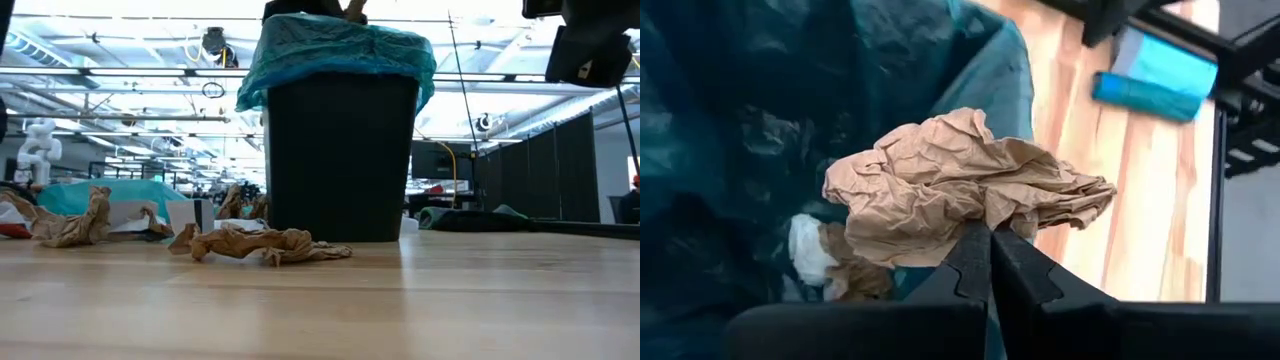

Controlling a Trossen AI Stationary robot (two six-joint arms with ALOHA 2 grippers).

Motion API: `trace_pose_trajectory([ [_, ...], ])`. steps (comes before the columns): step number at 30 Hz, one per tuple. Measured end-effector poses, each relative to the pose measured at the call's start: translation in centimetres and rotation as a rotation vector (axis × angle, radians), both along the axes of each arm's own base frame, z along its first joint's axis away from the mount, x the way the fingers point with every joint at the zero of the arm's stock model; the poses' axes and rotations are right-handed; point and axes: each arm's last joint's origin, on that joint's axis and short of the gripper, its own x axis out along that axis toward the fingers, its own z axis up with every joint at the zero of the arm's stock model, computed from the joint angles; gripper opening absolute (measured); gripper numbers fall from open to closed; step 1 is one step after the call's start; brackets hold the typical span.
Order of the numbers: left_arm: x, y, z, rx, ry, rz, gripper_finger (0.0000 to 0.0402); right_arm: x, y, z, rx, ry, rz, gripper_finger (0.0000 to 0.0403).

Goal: Place trash/remove bag and relplace
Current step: Put the brown napkin into the trash bin

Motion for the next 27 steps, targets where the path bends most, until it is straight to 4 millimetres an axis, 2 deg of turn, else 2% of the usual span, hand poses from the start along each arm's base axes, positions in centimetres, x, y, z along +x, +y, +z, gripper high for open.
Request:
trace_pose_trajectory([
  [7,1.0,0.4,-0.4,-0.083,-0.036,0.104,0.0012,0.2,0.1,0.1,0.011,-0.02,0.0,0.0],
  [13,0.9,1.5,0.0,-0.008,-0.063,0.195,0.0013,0.3,0.1,0.2,0.018,-0.034,0.0,0.0],
  [27,0.8,4.1,0.0,-0.042,-0.055,0.242,0.0018,0.5,0.2,0.4,0.033,-0.061,0.0,0.0],
])
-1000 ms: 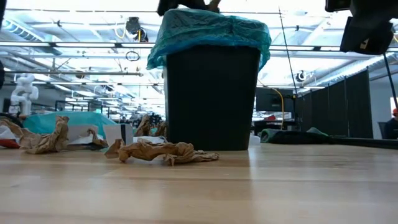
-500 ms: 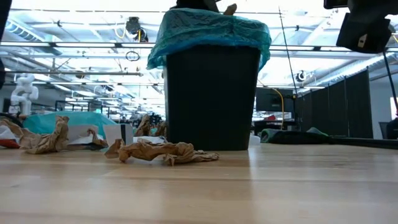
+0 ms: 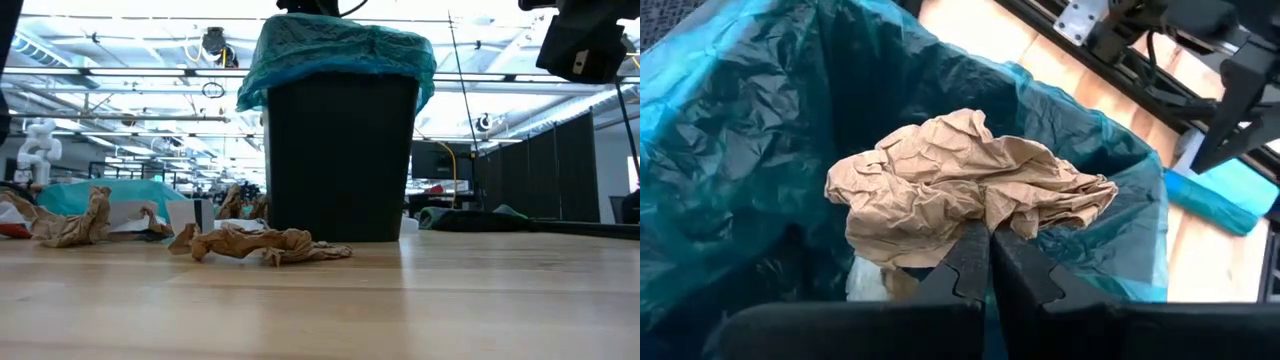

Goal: Place trash/remove bag and relplace
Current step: Put the brown napkin into the trash bin

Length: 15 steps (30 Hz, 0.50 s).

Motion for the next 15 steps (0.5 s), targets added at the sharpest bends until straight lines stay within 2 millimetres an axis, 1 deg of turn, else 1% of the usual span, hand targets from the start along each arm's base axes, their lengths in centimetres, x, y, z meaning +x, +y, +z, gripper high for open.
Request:
trace_pose_trajectory([
  [3,0.0,0.19,-0.01,-0.036,-0.002,-0.024,0.0039,0.0,0.0,0.0,0.0,0.0,0.0,0.0],
  [6,-0.02,0.27,-0.03,-0.069,-0.005,-0.007,0.0075,0.0,0.0,0.0,0.0,0.0,0.0,0.0],
  [10,-0.01,0.41,0.0,-0.034,-0.004,-0.024,0.0122,0.0,0.0,0.0,0.0,0.0,0.0,0.0],
  [12,0.01,0.42,0.02,-0.025,-0.005,-0.031,0.0131,0.0,0.0,0.0,0.0,0.0,0.0,0.0],
  [15,0.0,0.24,0.0,-0.037,-0.001,-0.062,0.0131,0.0,0.0,0.0,0.0,0.0,0.0,0.0],
])
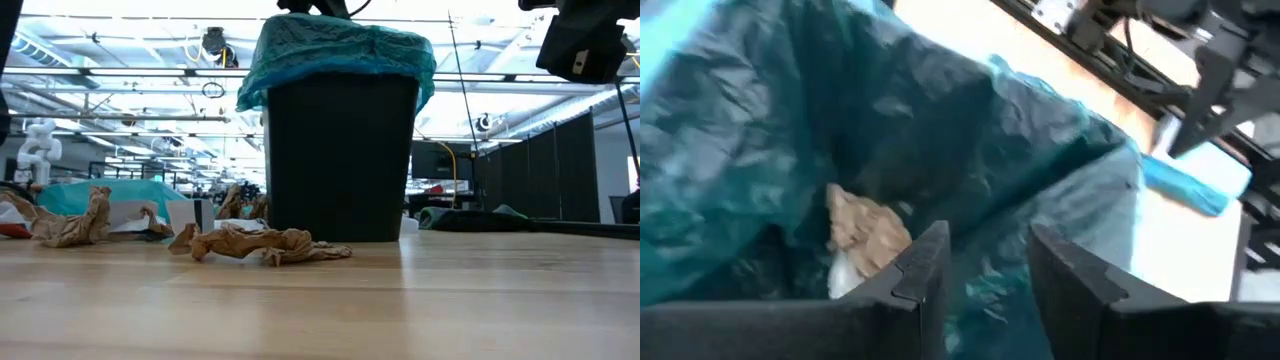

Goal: Place trash/remove bag and relplace
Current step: Put the brown napkin into the trash bin

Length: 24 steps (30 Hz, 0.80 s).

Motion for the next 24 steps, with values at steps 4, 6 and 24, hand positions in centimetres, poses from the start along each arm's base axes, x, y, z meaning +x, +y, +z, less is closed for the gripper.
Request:
trace_pose_trajectory([
  [4,-1.3,-1.2,0.4,-0.043,0.055,-0.04,0.0129,0.0,0.0,0.0,0.0,0.0,0.0,0.0],
  [6,-2.6,-2.2,0.7,-0.067,0.118,-0.042,0.0128,0.0,0.0,0.0,-0.001,0.002,0.0,0.0],
  [24,-10.8,-12.4,-1.3,0.071,0.437,0.19,0.0128,0.0,0.0,0.0,-0.006,0.0,0.005,0.0],
])
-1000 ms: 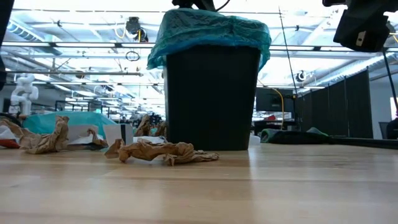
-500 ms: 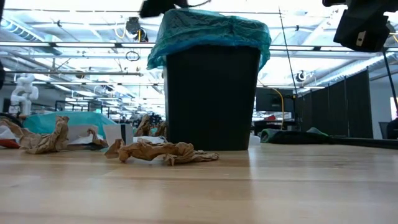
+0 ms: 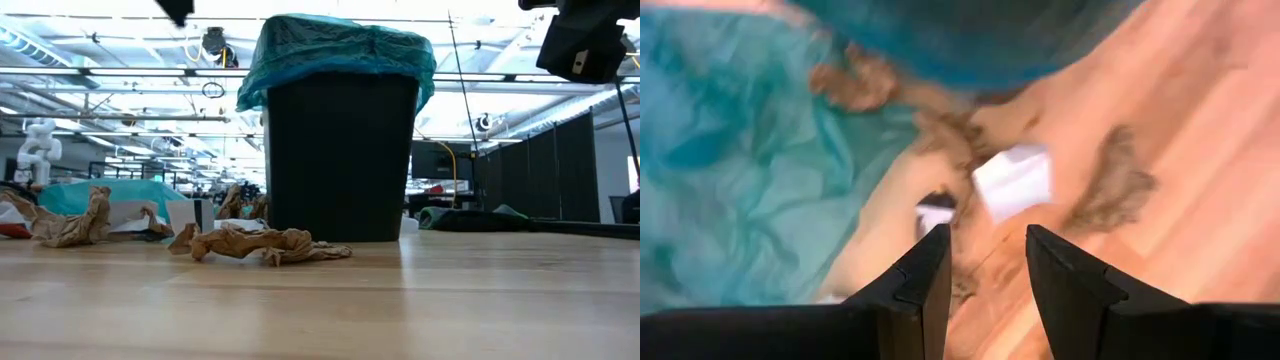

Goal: Place trash/remove bag and relplace
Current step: Put the brown napkin into the trash bin

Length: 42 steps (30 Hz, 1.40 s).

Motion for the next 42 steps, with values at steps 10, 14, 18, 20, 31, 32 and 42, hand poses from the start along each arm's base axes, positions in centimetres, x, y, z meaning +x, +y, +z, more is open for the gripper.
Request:
trace_pose_trajectory([
  [10,-1.9,-2.8,-7.6,-0.078,0.072,0.269,0.0128,0.0,0.0,0.0,0.005,0.001,-0.001,0.0],
  [14,-2.7,-4.0,-9.5,-0.147,0.051,0.354,0.0128,0.1,0.1,0.1,0.011,-0.01,0.001,0.0],
  [18,-3.6,-5.0,-11.2,-0.209,0.074,0.42,0.0128,0.2,0.1,0.2,0.006,-0.028,0.015,0.0],
  [20,-4.2,-5.3,-11.8,-0.212,0.085,0.445,0.0128,0.2,0.1,0.2,0.005,-0.032,0.018,0.0],
  [31,-4.2,-3.3,-15.0,-0.153,0.057,0.513,0.0128,0.3,0.2,0.3,-0.003,-0.045,0.033,0.0],
  [32,-4.0,-3.0,-15.2,-0.154,0.055,0.503,0.0128,0.3,0.2,0.3,-0.003,-0.045,0.033,0.0],
  [42,-4.2,-0.9,-18.9,-0.189,0.094,0.544,0.0128,0.3,0.2,0.3,0.013,-0.047,0.021,0.0],
])
